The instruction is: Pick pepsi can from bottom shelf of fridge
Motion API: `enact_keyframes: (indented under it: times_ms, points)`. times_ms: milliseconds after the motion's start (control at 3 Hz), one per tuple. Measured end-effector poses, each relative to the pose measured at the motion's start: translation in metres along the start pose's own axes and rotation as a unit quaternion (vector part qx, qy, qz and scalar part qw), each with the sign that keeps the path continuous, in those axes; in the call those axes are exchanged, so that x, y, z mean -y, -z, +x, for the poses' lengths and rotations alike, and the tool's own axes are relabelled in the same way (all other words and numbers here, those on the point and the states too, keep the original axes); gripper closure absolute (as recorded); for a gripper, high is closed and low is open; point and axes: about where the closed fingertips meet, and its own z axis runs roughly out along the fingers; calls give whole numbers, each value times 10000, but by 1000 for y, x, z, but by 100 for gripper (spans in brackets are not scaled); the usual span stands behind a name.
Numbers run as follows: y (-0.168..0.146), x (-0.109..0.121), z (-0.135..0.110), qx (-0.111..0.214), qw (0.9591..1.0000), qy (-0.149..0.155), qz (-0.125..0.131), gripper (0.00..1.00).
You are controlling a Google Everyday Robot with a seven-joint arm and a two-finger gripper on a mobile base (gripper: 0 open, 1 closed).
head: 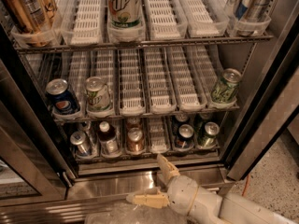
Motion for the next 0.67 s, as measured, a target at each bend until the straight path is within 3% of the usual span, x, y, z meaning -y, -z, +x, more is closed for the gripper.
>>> enact_keyframes:
  times_ms: [333,667]
  points:
    - [-4,4,13,96,9988,-157,462,0]
    - [9,23,12,445,9925,-376,1072,0]
